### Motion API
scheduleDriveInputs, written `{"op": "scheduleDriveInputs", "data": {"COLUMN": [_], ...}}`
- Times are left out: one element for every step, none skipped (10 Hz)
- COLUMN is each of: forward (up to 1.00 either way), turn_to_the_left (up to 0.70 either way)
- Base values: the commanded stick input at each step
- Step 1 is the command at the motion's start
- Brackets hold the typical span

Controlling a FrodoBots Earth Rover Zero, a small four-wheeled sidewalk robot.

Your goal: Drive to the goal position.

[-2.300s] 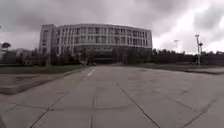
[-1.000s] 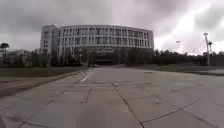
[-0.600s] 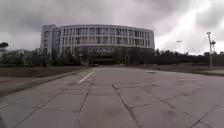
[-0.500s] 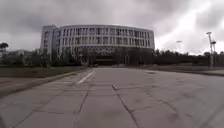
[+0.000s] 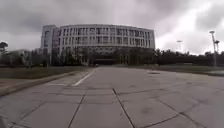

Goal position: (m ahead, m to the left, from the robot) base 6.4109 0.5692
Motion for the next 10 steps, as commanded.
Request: {"op": "scheduleDriveInputs", "data": {"forward": [0.85, 0.85, 0.85, 0.85, 0.85, 0.85, 0.85, 0.85, 0.85, 0.85], "turn_to_the_left": [0.0, 0.0, 0.0, 0.0, 0.0, 0.0, 0.0, 0.0, 0.0, 0.0]}}
